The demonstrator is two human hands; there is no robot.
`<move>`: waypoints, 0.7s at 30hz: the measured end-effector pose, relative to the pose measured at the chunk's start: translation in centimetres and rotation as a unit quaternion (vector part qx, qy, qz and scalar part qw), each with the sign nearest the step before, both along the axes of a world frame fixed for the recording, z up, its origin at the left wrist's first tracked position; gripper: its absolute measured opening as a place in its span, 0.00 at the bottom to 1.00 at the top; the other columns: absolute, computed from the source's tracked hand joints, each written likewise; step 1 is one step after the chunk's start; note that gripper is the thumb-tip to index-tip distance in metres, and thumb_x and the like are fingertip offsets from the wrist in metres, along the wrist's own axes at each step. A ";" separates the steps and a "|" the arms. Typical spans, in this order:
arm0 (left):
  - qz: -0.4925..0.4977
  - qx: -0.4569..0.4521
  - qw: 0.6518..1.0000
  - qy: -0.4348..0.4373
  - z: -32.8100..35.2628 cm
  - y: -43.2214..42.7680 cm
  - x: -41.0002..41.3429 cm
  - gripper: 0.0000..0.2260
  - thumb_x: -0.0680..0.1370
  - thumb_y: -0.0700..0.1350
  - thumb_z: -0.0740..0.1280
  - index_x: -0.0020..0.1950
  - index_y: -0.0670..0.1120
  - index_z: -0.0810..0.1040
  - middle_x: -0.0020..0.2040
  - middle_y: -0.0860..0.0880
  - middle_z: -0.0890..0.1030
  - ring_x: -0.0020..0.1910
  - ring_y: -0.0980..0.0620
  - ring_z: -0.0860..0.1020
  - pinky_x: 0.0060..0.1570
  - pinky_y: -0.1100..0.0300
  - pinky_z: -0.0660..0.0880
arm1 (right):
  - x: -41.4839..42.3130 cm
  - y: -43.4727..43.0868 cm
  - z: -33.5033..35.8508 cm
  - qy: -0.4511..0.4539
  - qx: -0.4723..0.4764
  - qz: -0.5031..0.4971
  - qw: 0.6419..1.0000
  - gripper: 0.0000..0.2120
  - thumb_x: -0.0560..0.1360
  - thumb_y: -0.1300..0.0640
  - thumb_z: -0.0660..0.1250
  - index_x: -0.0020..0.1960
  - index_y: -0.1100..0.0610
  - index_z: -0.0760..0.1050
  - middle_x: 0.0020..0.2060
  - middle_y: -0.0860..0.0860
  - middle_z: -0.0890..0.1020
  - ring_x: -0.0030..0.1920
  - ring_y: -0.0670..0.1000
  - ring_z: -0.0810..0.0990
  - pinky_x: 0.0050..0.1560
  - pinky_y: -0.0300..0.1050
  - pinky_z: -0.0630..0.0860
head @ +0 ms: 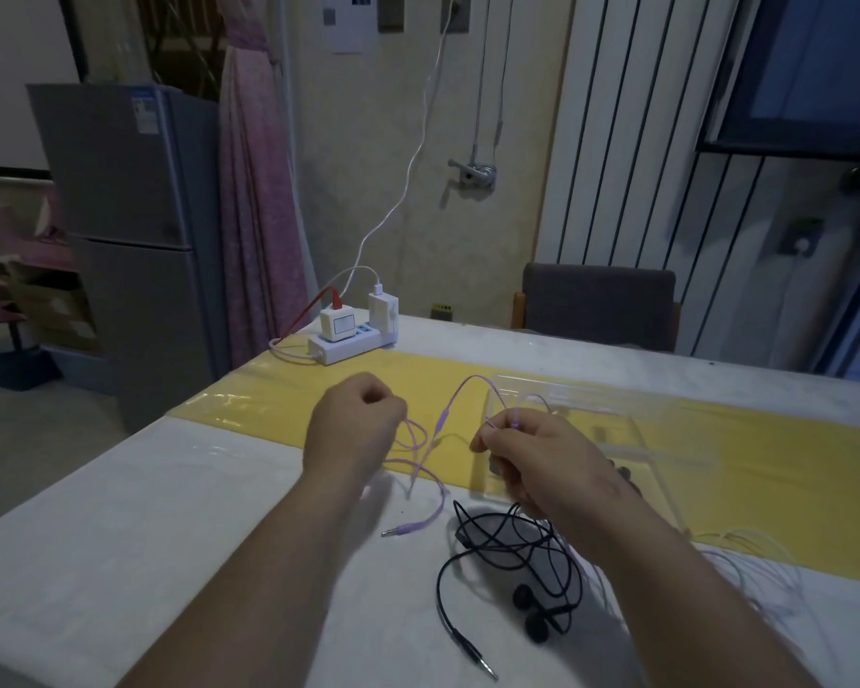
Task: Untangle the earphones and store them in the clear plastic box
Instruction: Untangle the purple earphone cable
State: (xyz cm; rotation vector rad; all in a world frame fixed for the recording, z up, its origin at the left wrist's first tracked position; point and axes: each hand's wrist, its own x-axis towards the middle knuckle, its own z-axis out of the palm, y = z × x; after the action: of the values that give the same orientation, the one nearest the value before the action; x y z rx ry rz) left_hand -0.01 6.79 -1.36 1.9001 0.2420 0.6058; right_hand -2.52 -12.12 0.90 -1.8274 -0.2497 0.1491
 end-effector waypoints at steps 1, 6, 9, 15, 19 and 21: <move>-0.035 0.039 0.998 0.017 0.0 -0.2 -0.1 0.05 0.64 0.47 0.66 0.32 0.46 0.77 0.27 0.52 0.75 0.32 0.48 0.73 0.35 0.53 0.71 | 0.1 0.0 -0.2 -0.007 -0.015 -0.001 1.000 0.12 0.77 0.59 0.62 0.37 0.54 0.79 0.26 0.49 0.69 0.22 0.46 0.63 0.25 0.38 0.59; -0.157 0.281 0.932 0.164 -0.7 -1.0 -0.3 0.09 0.63 0.54 0.68 0.33 0.49 0.76 0.30 0.52 0.78 0.35 0.52 0.78 0.36 0.57 0.75 | 0.4 0.4 -0.4 -0.020 -0.048 -0.036 0.998 0.09 0.65 0.48 0.62 0.37 0.49 0.80 0.24 0.45 0.73 0.26 0.48 0.67 0.29 0.42 0.61; -0.184 0.385 0.883 0.197 -1.1 -1.0 -0.7 0.13 0.64 0.57 0.71 0.36 0.49 0.75 0.33 0.53 0.78 0.37 0.52 0.77 0.36 0.58 0.73 | 0.4 0.4 -0.3 -0.022 -0.036 -0.047 0.998 0.11 0.64 0.49 0.59 0.36 0.49 0.80 0.27 0.48 0.75 0.27 0.50 0.68 0.29 0.43 0.62; -0.192 0.402 0.876 0.184 -1.0 -0.7 -0.9 0.06 0.67 0.50 0.71 0.36 0.49 0.78 0.38 0.53 0.80 0.39 0.54 0.78 0.37 0.58 0.74 | 0.1 0.5 -0.2 -0.021 -0.010 -0.055 0.998 0.12 0.71 0.57 0.59 0.33 0.52 0.79 0.26 0.49 0.76 0.24 0.49 0.68 0.27 0.41 0.62; -0.142 0.464 0.860 0.160 -1.2 -0.9 -0.6 0.05 0.72 0.47 0.67 0.39 0.47 0.78 0.41 0.49 0.80 0.42 0.48 0.78 0.37 0.58 0.72 | 0.0 0.5 0.0 -0.029 0.010 -0.054 0.998 0.13 0.74 0.61 0.58 0.35 0.54 0.78 0.25 0.50 0.74 0.23 0.48 0.66 0.26 0.40 0.61; -0.147 0.389 0.898 0.143 -1.3 -0.9 -0.2 0.07 0.75 0.47 0.66 0.39 0.46 0.76 0.39 0.48 0.81 0.41 0.47 0.78 0.38 0.56 0.73 | 0.1 0.6 0.0 -0.037 0.015 -0.059 0.997 0.12 0.74 0.61 0.59 0.36 0.54 0.78 0.24 0.49 0.74 0.22 0.48 0.66 0.26 0.40 0.60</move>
State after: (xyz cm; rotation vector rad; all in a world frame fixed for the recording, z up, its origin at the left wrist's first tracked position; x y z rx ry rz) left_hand -0.23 5.90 -2.67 2.7387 -0.1361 0.2116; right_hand -2.44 -11.53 0.92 -1.8140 -0.1940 -0.0051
